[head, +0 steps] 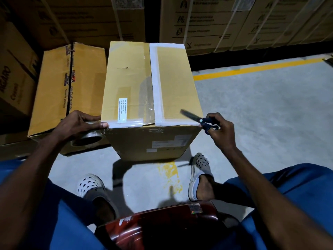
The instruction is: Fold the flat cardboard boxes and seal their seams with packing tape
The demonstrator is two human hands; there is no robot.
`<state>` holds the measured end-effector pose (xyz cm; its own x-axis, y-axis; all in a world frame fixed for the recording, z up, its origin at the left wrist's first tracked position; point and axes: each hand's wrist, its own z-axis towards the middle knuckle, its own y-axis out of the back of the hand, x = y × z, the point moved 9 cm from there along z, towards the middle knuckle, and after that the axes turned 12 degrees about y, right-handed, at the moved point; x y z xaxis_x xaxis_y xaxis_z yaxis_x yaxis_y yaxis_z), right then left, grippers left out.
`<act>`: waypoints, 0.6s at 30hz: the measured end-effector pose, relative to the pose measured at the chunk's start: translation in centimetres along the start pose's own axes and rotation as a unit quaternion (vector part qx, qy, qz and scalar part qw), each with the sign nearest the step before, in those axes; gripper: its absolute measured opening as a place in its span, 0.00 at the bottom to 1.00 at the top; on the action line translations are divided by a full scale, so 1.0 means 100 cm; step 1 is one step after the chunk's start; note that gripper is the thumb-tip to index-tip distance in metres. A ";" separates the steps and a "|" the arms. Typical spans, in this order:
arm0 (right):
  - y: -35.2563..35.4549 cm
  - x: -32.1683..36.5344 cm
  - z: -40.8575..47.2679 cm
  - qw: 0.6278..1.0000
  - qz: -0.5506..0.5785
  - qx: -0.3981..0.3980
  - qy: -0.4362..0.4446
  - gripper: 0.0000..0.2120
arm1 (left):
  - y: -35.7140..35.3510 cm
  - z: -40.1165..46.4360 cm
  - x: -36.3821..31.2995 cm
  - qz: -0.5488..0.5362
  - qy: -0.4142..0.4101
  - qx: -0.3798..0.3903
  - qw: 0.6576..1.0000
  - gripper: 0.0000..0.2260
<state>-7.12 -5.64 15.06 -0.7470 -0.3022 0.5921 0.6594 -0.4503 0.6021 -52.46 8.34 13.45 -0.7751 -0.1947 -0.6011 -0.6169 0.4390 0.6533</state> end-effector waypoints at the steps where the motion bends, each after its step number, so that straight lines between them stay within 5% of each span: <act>1: 0.002 0.011 0.003 0.996 -0.052 0.021 0.072 0.20 | 0.000 -0.002 -0.001 0.000 0.005 0.002 1.000 0.37; 4: 0.003 0.060 0.004 0.937 -0.156 0.083 0.302 0.14 | 0.000 -0.004 -0.002 0.000 0.010 -0.005 1.000 0.39; 7: -0.004 0.079 0.004 0.884 -0.204 0.141 0.397 0.13 | 0.001 -0.008 -0.003 0.016 0.028 -0.022 0.999 0.47; 10: -0.007 0.076 0.005 0.877 -0.217 0.178 0.391 0.14 | 0.002 -0.008 -0.005 0.031 0.030 -0.041 0.998 0.41; 13: -0.019 0.076 0.011 0.903 -0.165 0.180 0.353 0.28 | 0.002 -0.011 -0.006 0.034 0.033 -0.035 0.998 0.46; 15: -0.035 0.084 0.013 0.918 -0.127 0.180 0.331 0.19 | 0.003 -0.008 -0.003 0.025 0.039 -0.028 0.999 0.50; 18: -0.044 0.081 0.010 0.939 -0.095 0.150 0.293 0.19 | 0.001 -0.007 -0.004 0.005 0.030 -0.004 1.000 0.44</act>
<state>-15.99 -5.31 17.76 -0.7140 -0.6908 0.1139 0.4377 -0.3134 0.8428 -52.30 7.85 14.09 -0.7876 -0.2435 -0.5660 -0.6103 0.4344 0.6624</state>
